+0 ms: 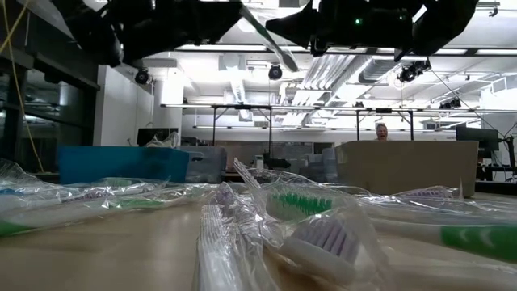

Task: Pick & Place Toothbrushes
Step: Put the green toothbrush into the left black bin

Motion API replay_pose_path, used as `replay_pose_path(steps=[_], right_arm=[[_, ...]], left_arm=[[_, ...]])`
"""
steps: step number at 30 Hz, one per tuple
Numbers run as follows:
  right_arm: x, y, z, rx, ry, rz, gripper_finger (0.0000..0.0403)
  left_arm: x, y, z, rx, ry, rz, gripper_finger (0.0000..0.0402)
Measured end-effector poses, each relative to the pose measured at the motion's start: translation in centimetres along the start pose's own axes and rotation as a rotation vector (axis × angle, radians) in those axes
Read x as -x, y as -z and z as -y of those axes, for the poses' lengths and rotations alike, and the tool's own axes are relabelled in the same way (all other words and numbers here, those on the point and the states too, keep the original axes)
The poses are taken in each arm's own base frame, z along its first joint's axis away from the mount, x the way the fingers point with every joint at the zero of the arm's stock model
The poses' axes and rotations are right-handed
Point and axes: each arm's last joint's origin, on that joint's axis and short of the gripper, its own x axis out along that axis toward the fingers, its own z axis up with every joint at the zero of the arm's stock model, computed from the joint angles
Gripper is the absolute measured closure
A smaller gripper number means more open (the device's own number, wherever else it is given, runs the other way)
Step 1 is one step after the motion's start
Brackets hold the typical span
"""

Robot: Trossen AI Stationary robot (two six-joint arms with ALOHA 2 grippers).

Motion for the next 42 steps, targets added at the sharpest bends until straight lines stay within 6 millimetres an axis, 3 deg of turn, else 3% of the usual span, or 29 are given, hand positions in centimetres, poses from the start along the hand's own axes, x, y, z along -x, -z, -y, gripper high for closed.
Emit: replay_pose_path(steps=[13, 18, 24, 32, 36, 42], right_arm=[[0.0, 0.2, 0.1, -0.008, 0.028, -0.026, 0.0401], [0.0, 0.3, 0.1, -0.002, 0.028, -0.030, 0.0401], [0.0, 0.2, 0.5, 0.003, 0.085, -0.033, 0.0401], [0.0, 0.2, 0.7, -0.007, 0.124, -0.033, 0.0398], [0.4, -0.6, 0.9, -0.030, 0.153, -0.025, 0.0375], [1.7, -1.6, 1.6, -0.082, 0.294, -0.142, 0.0295]], left_arm=[[-1.2, -1.2, -0.1, -0.002, -0.009, 0.038, 0.0225], [-1.2, -0.9, -0.1, 0.016, -0.012, 0.007, 0.0273], [-1.2, -0.7, -0.1, -0.041, -0.026, -0.018, 0.0382], [0.0, 0.1, -2.2, -0.095, -0.062, -0.065, 0.0387], [1.2, 0.9, -3.9, -0.128, -0.077, -0.135, 0.0387], [4.0, 3.0, -6.4, -0.177, -0.140, -0.352, 0.0387]])
